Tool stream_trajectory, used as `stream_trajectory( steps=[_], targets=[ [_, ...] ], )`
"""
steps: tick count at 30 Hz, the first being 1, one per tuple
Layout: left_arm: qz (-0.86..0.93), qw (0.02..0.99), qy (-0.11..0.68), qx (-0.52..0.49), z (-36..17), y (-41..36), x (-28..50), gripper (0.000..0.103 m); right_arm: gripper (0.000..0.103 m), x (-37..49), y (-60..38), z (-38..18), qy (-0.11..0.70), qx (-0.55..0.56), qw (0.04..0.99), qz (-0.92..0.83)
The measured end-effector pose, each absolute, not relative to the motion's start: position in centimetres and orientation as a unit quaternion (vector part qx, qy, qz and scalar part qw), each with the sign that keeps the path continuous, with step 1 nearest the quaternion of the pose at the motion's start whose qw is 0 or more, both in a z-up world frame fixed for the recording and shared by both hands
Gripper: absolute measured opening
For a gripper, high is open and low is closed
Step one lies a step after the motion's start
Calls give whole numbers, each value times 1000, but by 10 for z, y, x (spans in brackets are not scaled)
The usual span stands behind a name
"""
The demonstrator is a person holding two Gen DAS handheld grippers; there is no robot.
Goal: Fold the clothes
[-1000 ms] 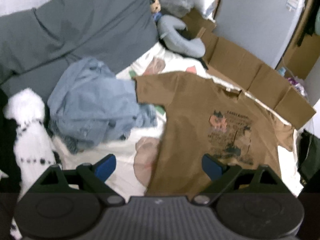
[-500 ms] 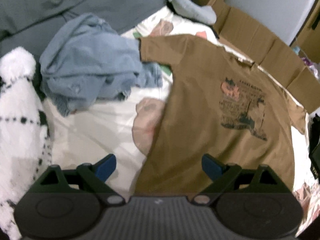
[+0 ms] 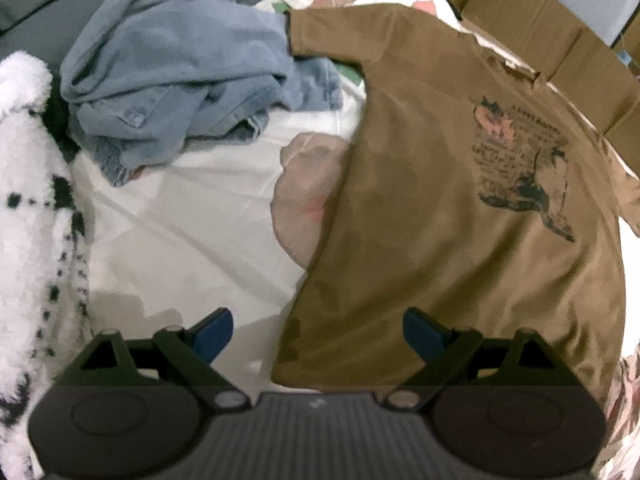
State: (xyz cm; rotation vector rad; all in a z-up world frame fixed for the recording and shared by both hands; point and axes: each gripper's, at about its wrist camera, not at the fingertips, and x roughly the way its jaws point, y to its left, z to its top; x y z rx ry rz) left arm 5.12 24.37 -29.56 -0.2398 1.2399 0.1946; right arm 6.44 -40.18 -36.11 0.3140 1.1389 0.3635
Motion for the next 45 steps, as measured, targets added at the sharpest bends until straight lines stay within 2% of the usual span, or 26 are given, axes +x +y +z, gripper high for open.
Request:
stream_trajectory(
  steps=[2,10,20,21,23,39,42,45],
  targets=[
    [92,798,586,-111,-303,243,54,93,28,62,-395,-375,547,150,804,176],
    [86,786,603,-105,-332,232,60,92,28,51,-370,-412,586,165,765,208],
    [99,786,601,-108,-337,243,54,91,28,54,-339,-438,608,158,744,228],
    [99,787,598,-109,-336,244,52,89,26,54,-338,-438,609,165,741,231],
    [101,792,592,-110,-335,247,49,83,1,53,-337,-439,610,182,734,236],
    [84,803,573,-138,-360,252,21,80,0,48,-366,-393,616,154,748,193],
    [83,810,561,-151,-358,256,13,76,0,50,-364,-391,615,145,753,185],
    [84,816,551,-153,-356,260,6,66,0,53,-363,-389,614,132,759,173]
  ],
)
